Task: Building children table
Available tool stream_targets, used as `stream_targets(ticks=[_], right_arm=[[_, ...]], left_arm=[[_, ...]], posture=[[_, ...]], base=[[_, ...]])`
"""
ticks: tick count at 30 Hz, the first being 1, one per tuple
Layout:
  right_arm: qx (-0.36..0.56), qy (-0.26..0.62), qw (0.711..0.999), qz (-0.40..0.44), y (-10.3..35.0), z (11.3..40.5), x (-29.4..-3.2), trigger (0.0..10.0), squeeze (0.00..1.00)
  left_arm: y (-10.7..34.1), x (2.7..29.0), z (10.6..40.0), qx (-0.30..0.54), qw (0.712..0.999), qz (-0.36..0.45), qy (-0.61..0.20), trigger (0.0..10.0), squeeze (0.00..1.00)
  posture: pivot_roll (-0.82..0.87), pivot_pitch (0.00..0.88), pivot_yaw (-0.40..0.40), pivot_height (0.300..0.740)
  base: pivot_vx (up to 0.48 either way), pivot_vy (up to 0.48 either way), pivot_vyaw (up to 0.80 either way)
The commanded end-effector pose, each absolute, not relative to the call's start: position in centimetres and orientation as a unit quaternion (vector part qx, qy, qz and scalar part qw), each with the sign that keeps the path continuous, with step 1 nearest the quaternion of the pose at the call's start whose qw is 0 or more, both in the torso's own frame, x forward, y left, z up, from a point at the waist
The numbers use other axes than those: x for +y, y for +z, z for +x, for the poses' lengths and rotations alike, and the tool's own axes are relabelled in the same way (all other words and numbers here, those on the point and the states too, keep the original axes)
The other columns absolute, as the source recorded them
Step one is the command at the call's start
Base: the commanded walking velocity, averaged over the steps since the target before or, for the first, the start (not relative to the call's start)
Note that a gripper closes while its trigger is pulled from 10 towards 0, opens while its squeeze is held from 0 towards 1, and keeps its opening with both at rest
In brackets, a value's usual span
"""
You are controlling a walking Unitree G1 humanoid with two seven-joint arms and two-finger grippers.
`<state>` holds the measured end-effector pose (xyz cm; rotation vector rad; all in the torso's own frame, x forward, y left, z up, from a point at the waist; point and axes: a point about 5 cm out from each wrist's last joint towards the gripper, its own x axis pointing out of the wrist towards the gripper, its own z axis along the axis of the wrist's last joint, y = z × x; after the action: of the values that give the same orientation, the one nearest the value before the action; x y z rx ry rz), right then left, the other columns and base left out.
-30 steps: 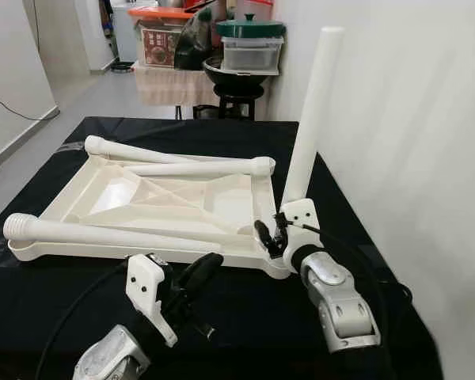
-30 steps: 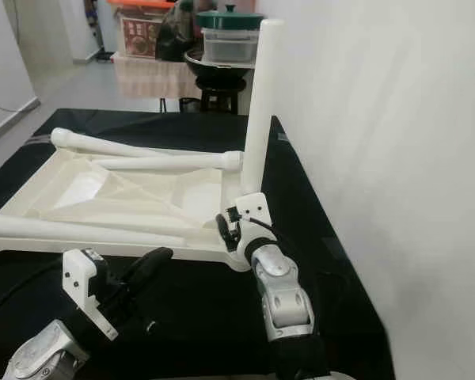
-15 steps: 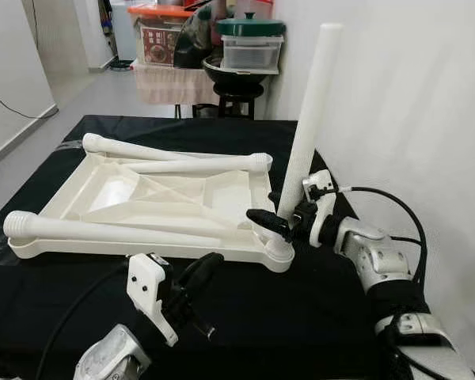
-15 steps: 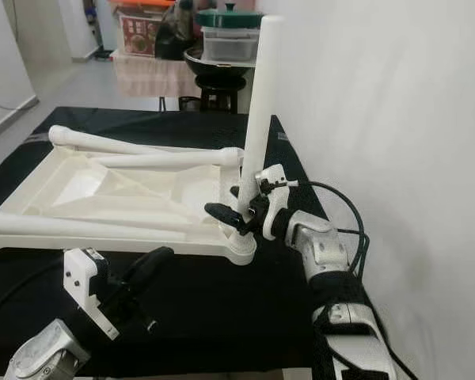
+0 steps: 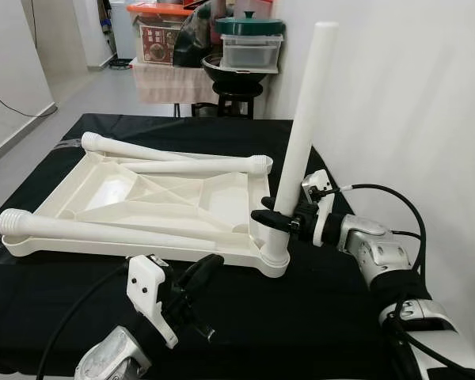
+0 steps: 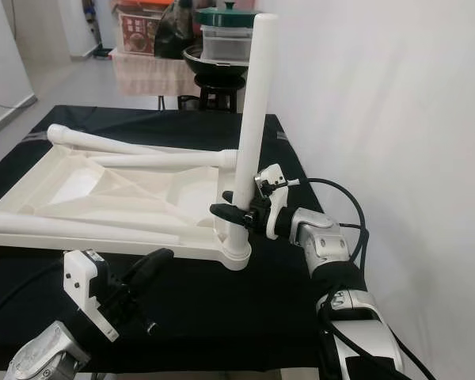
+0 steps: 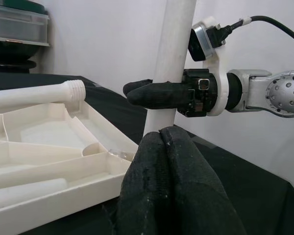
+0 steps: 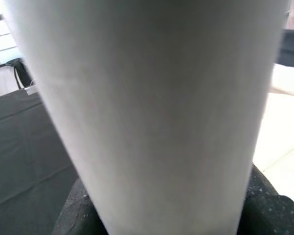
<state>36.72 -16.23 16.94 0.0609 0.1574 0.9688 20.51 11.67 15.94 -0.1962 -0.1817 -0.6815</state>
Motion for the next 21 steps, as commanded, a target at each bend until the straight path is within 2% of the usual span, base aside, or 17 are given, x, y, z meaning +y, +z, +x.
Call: stream_targets(ticks=[1,2,3,4,5,6,7,8,9,10,12,13,17,20,21], right_arm=[[0.087,0.449,0.889,0.031,16.4,36.9,-16.0,0.0,0.0],[0.087,0.449,0.889,0.031,16.4,36.9,-16.0,0.0,0.0],[0.085,0.416,0.905,-0.004,16.2,37.1,-16.3,0.0,0.0],[0.089,0.344,0.934,-0.047,15.9,37.3,-16.6,0.0,0.0],[0.088,0.292,0.949,-0.076,15.7,37.5,-16.9,0.0,0.0],[0.088,0.292,0.949,-0.076,15.7,37.5,-16.9,0.0,0.0],[0.063,0.14,0.987,-0.055,15.8,37.2,-17.6,0.0,0.0],[0.054,0.026,0.998,-0.03,15.8,36.6,-18.5,0.0,0.0],[0.054,0.026,0.998,-0.03,15.8,36.6,-18.5,0.0,0.0],[0.052,0.011,0.998,-0.028,15.1,34.9,-17.1,0.0,0.0],[0.039,0.063,0.996,-0.054,14.5,33.0,-13.9,0.0,0.0],[0.037,0.086,0.994,-0.06,14.5,33.0,-13.3,0.0,0.0],[0.052,0.078,0.995,-0.046,14.2,33.8,-14.0,0.0,0.0],[0.047,0.067,0.993,-0.087,14.5,33.7,-14.0,0.2,0.0],[0.045,0.076,0.992,-0.092,14.6,33.6,-13.5,10.0,1.0]], left_arm=[[15.7,11.5,20.4,-0.084,0.934,-0.095,-0.333,10.0,0.0],[15.7,11.5,20.4,-0.084,0.934,-0.095,-0.333,10.0,0.0],[15.7,11.5,20.4,-0.084,0.934,-0.095,-0.333,10.0,0.0],[15.7,11.5,20.4,-0.085,0.934,-0.095,-0.333,10.0,0.0],[15.8,11.6,20.3,-0.085,0.934,-0.094,-0.333,10.0,0.0],[15.8,11.6,20.3,-0.085,0.934,-0.094,-0.333,10.0,0.0],[15.9,11.6,20.3,-0.086,0.935,-0.094,-0.332,10.0,0.0],[15.9,11.7,20.3,-0.086,0.935,-0.094,-0.332,10.0,0.0],[15.9,11.7,20.3,-0.086,0.935,-0.094,-0.332,10.0,0.0],[16.0,11.8,20.3,-0.087,0.935,-0.093,-0.332,10.0,0.0],[16.0,11.9,20.4,-0.087,0.935,-0.092,-0.332,10.0,0.0],[16.0,11.9,20.5,-0.086,0.935,-0.092,-0.332,10.0,0.0],[15.9,11.8,20.6,-0.083,0.935,-0.092,-0.332,10.0,0.0],[15.9,11.8,20.7,-0.084,0.936,-0.09,-0.329,10.0,0.0],[15.9,11.8,20.8,-0.084,0.937,-0.089,-0.328,10.0,0.0]], posture=[[0.02,0.0,-0.107,0.74],[0.02,0.0,-0.107,0.74],[0.02,0.0,-0.11,0.74],[0.03,0.0,-0.12,0.74],[0.03,0.0,-0.12,0.74],[0.03,0.0,-0.12,0.74],[0.02,0.0,-0.123,0.74],[0.02,0.0,-0.123,0.74],[0.02,0.0,-0.123,0.74],[0.01,0.0,-0.106,0.74],[-0.01,0.0,-0.08,0.74],[-0.01,0.0,-0.083,0.74],[0.0,0.0,-0.099,0.74],[0.0,0.0,-0.098,0.74],[0.0,0.0,-0.099,0.74]], base=[[0.0,0.0,0.0],[0.0,0.0,0.0],[0.0,0.0,0.0],[0.0,0.0,0.0],[0.0,0.0,0.0],[0.0,0.0,0.0],[0.0,0.0,0.0],[0.0,0.0,0.0],[0.0,0.0,0.0],[0.0,0.0,0.0],[0.0,0.0,0.0],[0.0,0.0,0.0],[0.0,0.0,0.0],[0.0,0.0,0.0],[0.0,0.0,0.0]])
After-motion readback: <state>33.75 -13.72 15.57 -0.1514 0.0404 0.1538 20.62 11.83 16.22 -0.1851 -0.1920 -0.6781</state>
